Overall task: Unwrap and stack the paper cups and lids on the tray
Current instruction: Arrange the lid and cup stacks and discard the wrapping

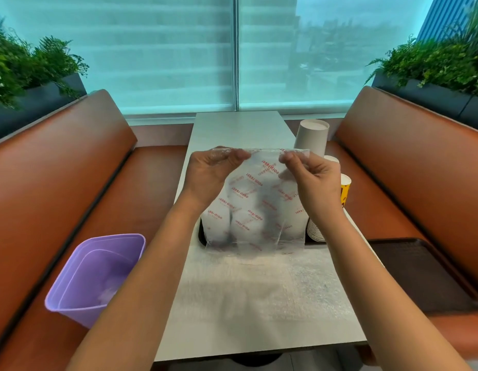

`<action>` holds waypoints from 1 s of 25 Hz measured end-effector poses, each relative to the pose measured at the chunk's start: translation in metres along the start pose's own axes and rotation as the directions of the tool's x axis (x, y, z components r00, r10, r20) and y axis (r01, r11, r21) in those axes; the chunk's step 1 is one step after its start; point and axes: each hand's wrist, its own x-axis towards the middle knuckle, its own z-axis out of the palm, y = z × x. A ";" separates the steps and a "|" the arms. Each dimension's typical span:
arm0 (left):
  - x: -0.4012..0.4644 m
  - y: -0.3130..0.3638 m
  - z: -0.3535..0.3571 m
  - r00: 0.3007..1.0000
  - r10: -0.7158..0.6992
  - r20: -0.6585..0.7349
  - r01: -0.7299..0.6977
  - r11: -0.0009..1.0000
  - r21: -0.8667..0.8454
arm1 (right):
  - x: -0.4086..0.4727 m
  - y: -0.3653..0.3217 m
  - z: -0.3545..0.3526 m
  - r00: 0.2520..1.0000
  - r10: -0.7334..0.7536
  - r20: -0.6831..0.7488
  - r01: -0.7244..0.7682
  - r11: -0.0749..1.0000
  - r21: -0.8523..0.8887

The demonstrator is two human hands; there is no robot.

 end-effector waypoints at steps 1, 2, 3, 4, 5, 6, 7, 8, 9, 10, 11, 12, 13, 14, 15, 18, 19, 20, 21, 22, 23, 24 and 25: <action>0.002 -0.002 -0.001 1.000 -0.001 -0.015 0.001 1.000 -0.006 | 0.000 0.001 0.000 0.999 0.038 -0.013 -0.038 0.999 0.012; 0.002 -0.005 -0.005 1.000 -0.022 0.009 0.022 1.000 -0.019 | 0.001 0.003 0.001 0.997 0.067 -0.036 -0.066 0.998 0.023; 0.002 -0.010 -0.009 0.995 -0.066 0.071 0.068 0.997 -0.025 | 0.002 0.004 0.001 0.993 0.101 -0.065 -0.098 0.994 0.052; 0.000 -0.014 -0.012 0.980 -0.129 0.150 0.130 0.992 0.004 | 0.005 0.006 0.001 0.985 0.138 -0.106 -0.127 0.986 0.106; -0.003 -0.019 -0.013 0.953 -0.200 0.228 0.196 0.980 0.041 | 0.008 0.007 0.000 0.973 0.182 -0.140 -0.157 0.973 0.172; -0.006 -0.025 -0.014 0.933 -0.266 0.243 0.251 0.964 0.093 | 0.011 0.009 -0.002 0.963 0.218 -0.158 -0.176 0.954 0.241; -0.009 -0.030 -0.012 0.924 -0.317 0.213 0.298 0.947 0.115 | 0.013 0.010 -0.004 0.957 0.252 -0.145 -0.199 0.931 0.305; -0.011 -0.032 -0.010 0.931 -0.332 0.151 0.314 0.940 0.135 | 0.014 0.013 -0.007 0.955 0.276 -0.108 -0.223 0.909 0.351; -0.011 -0.034 -0.008 0.941 -0.325 0.094 0.309 0.939 0.152 | 0.014 0.015 -0.008 0.954 0.296 -0.052 -0.257 0.893 0.368; -0.011 -0.034 -0.007 0.950 -0.305 0.067 0.292 0.944 0.150 | 0.013 0.021 -0.010 0.951 0.309 -0.010 -0.287 0.896 0.339; -0.009 -0.032 -0.006 0.954 -0.292 0.062 0.282 0.950 0.133 | 0.011 0.027 -0.011 0.947 0.321 0.009 -0.309 0.905 0.291; -0.008 -0.032 -0.009 0.953 -0.292 0.079 0.284 0.953 0.103 | 0.010 0.032 -0.011 0.945 0.328 -0.015 -0.314 0.916 0.249; -0.007 -0.034 -0.012 0.944 -0.312 0.108 0.307 0.950 0.055 | 0.010 0.036 -0.012 0.939 0.335 -0.085 -0.308 0.922 0.234; -0.008 -0.040 -0.018 0.928 -0.350 0.129 0.347 0.937 0.042 | 0.011 0.038 -0.013 0.924 0.340 -0.177 -0.293 0.924 0.247; -0.010 -0.046 -0.023 0.905 -0.403 0.135 0.395 0.915 0.078 | 0.012 0.039 -0.014 0.896 0.350 -0.274 -0.273 0.920 0.283; -0.025 -0.067 -0.027 0.837 -0.537 0.105 0.524 0.842 0.127 | 0.014 0.040 -0.017 0.812 0.311 -0.495 -0.104 0.910 0.401; -0.028 -0.072 -0.024 0.823 -0.563 0.078 0.562 0.827 0.037 | 0.014 0.038 -0.016 0.800 0.284 -0.529 -0.047 0.908 0.417; -0.029 -0.076 -0.019 0.808 -0.586 0.058 0.589 0.802 -0.101 | 0.013 0.036 -0.014 0.795 0.262 -0.547 -0.010 0.907 0.420; -0.029 -0.081 -0.014 0.799 -0.599 0.049 0.593 0.771 -0.235 | 0.013 0.034 -0.012 0.791 0.243 -0.561 0.018 0.908 0.419; -0.028 -0.084 -0.007 0.797 -0.602 0.038 0.580 0.747 -0.326 | 0.013 0.033 -0.010 0.789 0.233 -0.569 0.034 0.908 0.418; -0.028 -0.086 0.000 0.800 -0.599 0.032 0.562 0.729 -0.391 | 0.012 0.031 -0.009 0.789 0.231 -0.569 0.036 0.908 0.417; -0.029 -0.087 0.007 0.800 -0.601 0.004 0.542 0.719 -0.435 | 0.011 0.030 -0.009 0.793 0.235 -0.562 0.026 0.908 0.417; -0.029 -0.088 0.014 0.789 -0.612 -0.048 0.523 0.711 -0.470 | 0.011 0.032 -0.010 0.794 0.248 -0.555 0.006 0.910 0.415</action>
